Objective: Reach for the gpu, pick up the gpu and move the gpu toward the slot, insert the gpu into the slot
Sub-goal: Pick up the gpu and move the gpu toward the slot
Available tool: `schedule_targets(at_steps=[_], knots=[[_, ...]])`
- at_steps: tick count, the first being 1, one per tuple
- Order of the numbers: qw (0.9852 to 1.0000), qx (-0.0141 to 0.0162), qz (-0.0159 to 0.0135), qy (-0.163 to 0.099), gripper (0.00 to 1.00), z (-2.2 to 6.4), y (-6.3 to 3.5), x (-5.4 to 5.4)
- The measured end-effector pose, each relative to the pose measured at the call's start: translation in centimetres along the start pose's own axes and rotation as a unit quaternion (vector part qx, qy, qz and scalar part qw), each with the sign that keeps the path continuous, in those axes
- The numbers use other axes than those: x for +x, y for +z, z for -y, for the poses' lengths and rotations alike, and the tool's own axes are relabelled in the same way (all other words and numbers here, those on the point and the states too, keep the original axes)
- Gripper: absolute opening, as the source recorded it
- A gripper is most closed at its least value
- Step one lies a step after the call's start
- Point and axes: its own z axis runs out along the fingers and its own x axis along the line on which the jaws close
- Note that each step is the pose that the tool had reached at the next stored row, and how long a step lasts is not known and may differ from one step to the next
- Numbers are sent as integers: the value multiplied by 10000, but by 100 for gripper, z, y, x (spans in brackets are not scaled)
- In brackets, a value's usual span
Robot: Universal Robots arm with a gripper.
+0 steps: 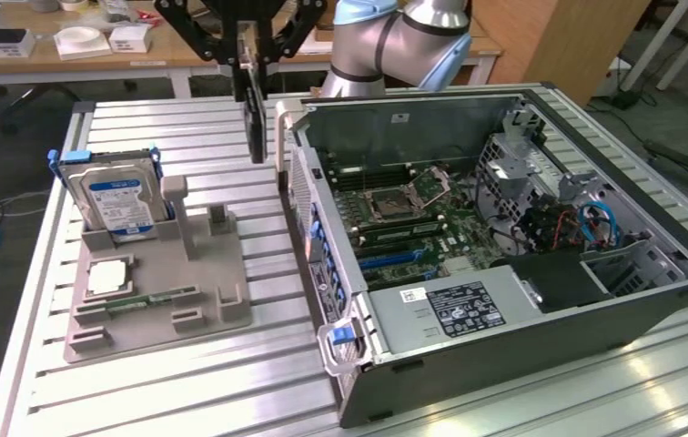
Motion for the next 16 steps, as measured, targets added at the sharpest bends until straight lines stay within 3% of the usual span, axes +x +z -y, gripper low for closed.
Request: schedule_targets(at_steps=[4,8,9,16], knots=[[10000,13,-1,7,26,0,1,-113],[9999,139,-3,25,26,1,1,-171],[9999,153,-3,28,26,1,1,-193],[9999,155,-3,36,26,7,3,-379]])
